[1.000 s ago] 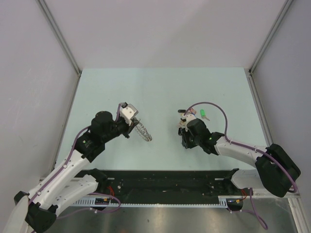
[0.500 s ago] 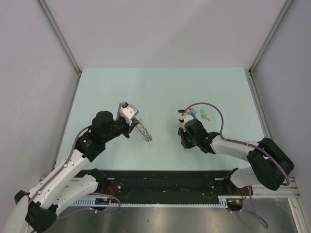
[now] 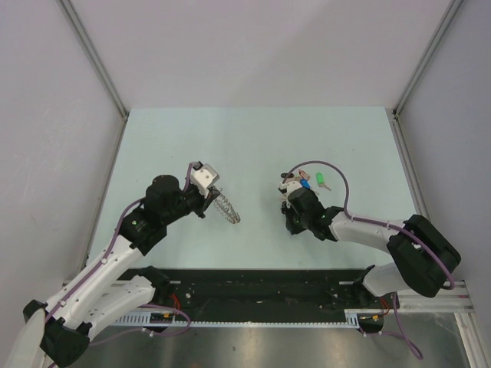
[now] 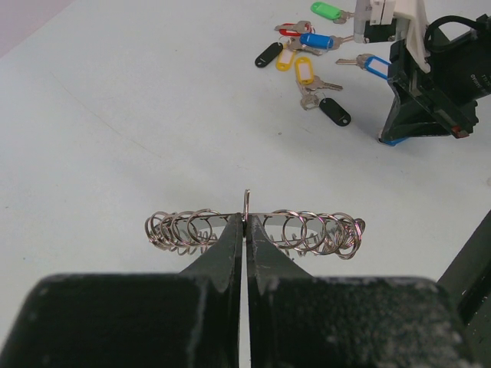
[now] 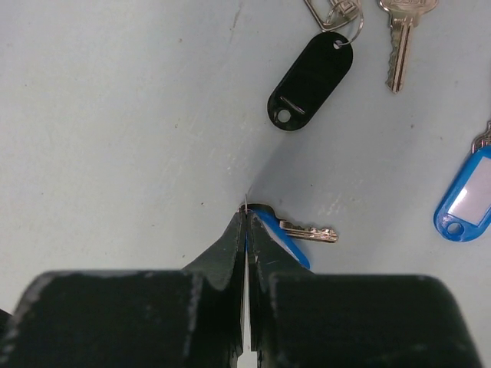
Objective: Put the keys on the keyring
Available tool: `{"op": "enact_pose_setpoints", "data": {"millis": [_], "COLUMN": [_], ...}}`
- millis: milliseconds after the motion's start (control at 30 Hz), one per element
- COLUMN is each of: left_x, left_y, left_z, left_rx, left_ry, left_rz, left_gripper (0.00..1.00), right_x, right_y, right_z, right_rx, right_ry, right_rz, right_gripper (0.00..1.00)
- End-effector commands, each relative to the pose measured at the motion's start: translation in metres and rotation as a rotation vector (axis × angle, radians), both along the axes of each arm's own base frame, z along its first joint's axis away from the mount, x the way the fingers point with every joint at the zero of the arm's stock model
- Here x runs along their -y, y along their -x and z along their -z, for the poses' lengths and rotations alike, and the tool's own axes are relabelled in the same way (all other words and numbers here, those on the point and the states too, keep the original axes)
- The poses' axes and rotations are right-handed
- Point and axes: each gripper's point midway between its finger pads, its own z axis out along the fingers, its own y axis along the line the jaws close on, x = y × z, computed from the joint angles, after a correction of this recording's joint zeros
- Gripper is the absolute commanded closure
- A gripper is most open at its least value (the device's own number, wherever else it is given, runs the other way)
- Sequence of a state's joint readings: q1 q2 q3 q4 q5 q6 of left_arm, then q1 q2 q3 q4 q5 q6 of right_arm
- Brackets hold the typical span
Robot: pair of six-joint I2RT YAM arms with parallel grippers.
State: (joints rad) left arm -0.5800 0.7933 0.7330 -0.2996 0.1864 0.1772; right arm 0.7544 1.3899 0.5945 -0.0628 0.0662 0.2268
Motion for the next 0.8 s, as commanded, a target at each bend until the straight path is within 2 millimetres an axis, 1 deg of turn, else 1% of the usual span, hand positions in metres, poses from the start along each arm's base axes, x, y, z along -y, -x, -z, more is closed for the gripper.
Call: {"op": "enact_pose_setpoints", "data": {"millis": [0,67,133,167,200,233,267,300,333,367,433,467,533,567,667,767], "left_x": [0.003,0.003,0.003,0.003,0.003,0.003,0.003,0.003,0.003,0.003,0.004,0.003,0.004,0.004,0.004,0.004], "left_y": [-0.007,-0.007,-0.007,-0.007,-0.007,-0.008,-0.008,-0.007,-0.008,-0.008,-0.008,-0.008,-0.008,-0.008,-0.008,-0.008], "left_z": [-0.031,-0.030,-0.030,-0.030,-0.030,-0.029,-0.029,-0.030,-0.029,-0.029,-0.029,-0.029,-0.029,-0.029,-0.028,-0.028], "left_rx": [0.091,0.088,0.087,0.086,0.087,0.086,0.086,0.086,0.085,0.084,0.084,0.084,0.085,0.085,0.081,0.081], "left_ry": [0.039,0.036,0.036,0.037,0.036,0.035,0.035,0.034,0.033,0.034,0.033,0.032,0.033,0.033,0.031,0.031], "left_rz": [0.008,0.007,0.008,0.006,0.007,0.007,0.007,0.009,0.007,0.007,0.009,0.007,0.009,0.009,0.009,0.009], "left_gripper": [1.00,1.00,1.00,1.00,1.00,1.00,0.99,1.00,1.00,1.00,0.99,1.00,1.00,1.00,1.00,1.00], "right_x": [-0.008,-0.012,-0.013,-0.006,-0.013,-0.013,-0.008,-0.012,-0.012,-0.008,-0.010,-0.005,-0.005,-0.002,-0.004,-0.008], "right_y": [-0.010,-0.009,-0.007,-0.001,-0.004,-0.003,0.001,-0.001,0.000,0.005,0.004,0.010,0.011,0.014,0.018,0.016], "right_z": [-0.011,-0.016,-0.013,-0.009,-0.013,-0.013,-0.012,-0.017,-0.014,-0.012,-0.011,-0.009,-0.008,-0.009,-0.008,-0.011], "right_rx": [0.012,-0.014,-0.052,-0.085,-0.090,-0.102,-0.131,-0.133,-0.153,-0.181,-0.204,-0.238,-0.261,-0.280,-0.314,-0.306], "right_ry": [0.041,0.062,0.108,0.163,0.176,0.196,0.232,0.235,0.255,0.288,0.321,0.353,0.388,0.406,0.422,0.418], "right_rz": [-0.013,-0.024,-0.039,-0.042,-0.053,-0.059,-0.066,-0.074,-0.084,-0.097,-0.117,-0.126,-0.148,-0.155,-0.186,-0.193], "right_gripper": [1.00,1.00,1.00,1.00,1.00,1.00,1.00,1.00,1.00,1.00,1.00,1.00,1.00,1.00,1.00,0.99]}}
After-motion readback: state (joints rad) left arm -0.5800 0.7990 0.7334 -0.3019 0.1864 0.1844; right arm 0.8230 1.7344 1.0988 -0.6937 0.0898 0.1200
